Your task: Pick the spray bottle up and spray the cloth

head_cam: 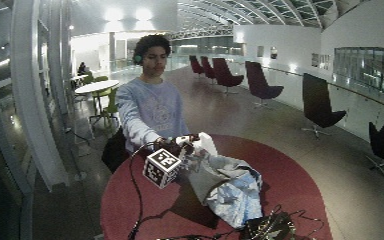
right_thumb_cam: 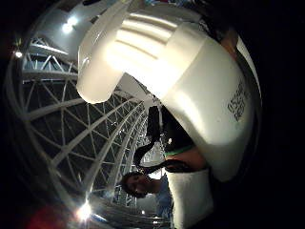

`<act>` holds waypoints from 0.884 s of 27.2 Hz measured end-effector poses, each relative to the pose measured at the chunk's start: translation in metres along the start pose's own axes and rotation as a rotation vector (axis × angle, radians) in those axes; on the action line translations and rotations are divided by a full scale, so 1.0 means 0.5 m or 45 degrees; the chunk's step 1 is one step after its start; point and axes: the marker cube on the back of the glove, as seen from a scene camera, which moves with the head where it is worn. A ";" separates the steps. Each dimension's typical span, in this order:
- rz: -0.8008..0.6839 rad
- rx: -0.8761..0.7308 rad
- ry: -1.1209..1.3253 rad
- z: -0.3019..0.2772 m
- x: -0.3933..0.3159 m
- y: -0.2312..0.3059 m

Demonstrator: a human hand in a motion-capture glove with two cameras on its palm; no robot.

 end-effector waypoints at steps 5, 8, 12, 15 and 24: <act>0.003 -0.018 -0.004 0.005 -0.003 0.000; 0.005 -0.020 -0.005 0.006 -0.003 -0.001; -0.002 -0.013 -0.002 0.015 0.000 -0.001; -0.002 -0.020 -0.007 0.016 -0.003 -0.002; 0.007 -0.015 -0.009 0.022 0.002 -0.002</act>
